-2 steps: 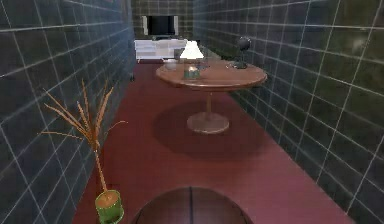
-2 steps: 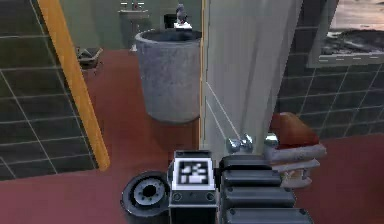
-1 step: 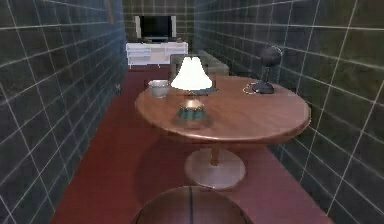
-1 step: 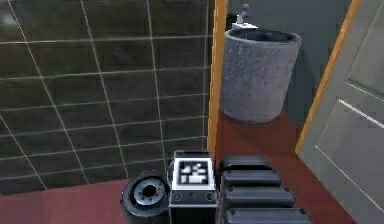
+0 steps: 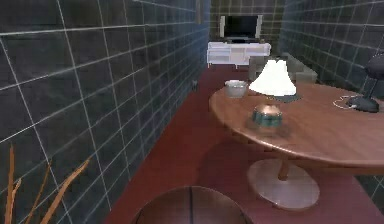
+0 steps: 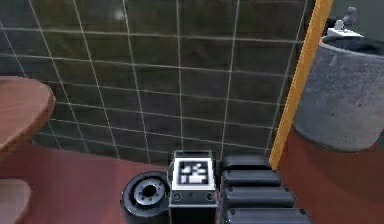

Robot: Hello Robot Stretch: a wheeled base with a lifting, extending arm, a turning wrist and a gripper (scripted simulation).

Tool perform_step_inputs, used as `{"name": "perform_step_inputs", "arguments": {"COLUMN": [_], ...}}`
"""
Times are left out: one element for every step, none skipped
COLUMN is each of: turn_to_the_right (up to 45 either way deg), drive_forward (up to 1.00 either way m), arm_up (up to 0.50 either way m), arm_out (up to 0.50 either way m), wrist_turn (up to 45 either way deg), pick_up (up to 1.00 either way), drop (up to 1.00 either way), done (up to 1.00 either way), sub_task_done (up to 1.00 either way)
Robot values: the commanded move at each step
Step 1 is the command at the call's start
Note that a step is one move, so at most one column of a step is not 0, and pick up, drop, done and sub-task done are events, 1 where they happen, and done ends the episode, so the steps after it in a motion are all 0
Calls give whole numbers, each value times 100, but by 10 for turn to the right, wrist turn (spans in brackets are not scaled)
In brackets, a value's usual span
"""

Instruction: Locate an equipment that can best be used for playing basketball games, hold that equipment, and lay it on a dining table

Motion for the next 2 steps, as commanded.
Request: {"name": "perform_step_inputs", "arguments": {"turn_to_the_right": [0,60], "drive_forward": [5,0], "arm_up": [0,0], "arm_out": [0,0], "wrist_turn": [0,0], "pick_up": [0,0], "drop": [0,0], "done": [0,0], "sub_task_done": [0,0]}}
